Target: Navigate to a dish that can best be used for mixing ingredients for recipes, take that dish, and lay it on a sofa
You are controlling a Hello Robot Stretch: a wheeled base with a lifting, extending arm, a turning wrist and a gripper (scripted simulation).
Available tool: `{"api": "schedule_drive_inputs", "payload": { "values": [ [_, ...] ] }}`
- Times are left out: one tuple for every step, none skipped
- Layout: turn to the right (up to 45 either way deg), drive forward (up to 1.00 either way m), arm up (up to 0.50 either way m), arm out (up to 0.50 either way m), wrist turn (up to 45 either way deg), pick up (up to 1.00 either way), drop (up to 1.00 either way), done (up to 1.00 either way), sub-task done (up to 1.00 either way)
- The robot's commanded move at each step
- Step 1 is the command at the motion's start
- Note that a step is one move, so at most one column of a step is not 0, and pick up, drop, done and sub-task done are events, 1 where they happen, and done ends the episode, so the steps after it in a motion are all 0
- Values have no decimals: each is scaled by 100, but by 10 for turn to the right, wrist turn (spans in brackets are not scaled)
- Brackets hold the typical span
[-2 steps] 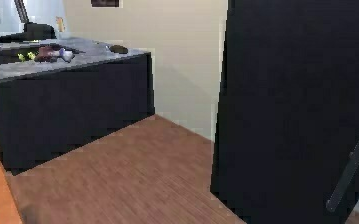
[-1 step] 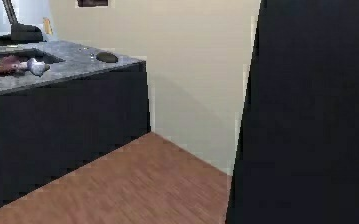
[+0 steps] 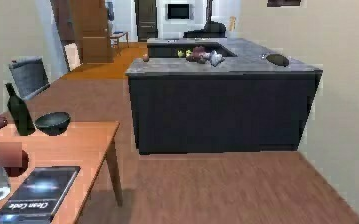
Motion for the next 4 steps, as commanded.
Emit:
{"api": "schedule_drive_inputs", "payload": {
  "values": [
    [-450,0,0,0,0,0,0,0,0],
    [-450,0,0,0,0,0,0,0,0],
    [-300,0,0,0,0,0,0,0,0],
    [450,0,0,0,0,0,0,0,0]
  ]
}}
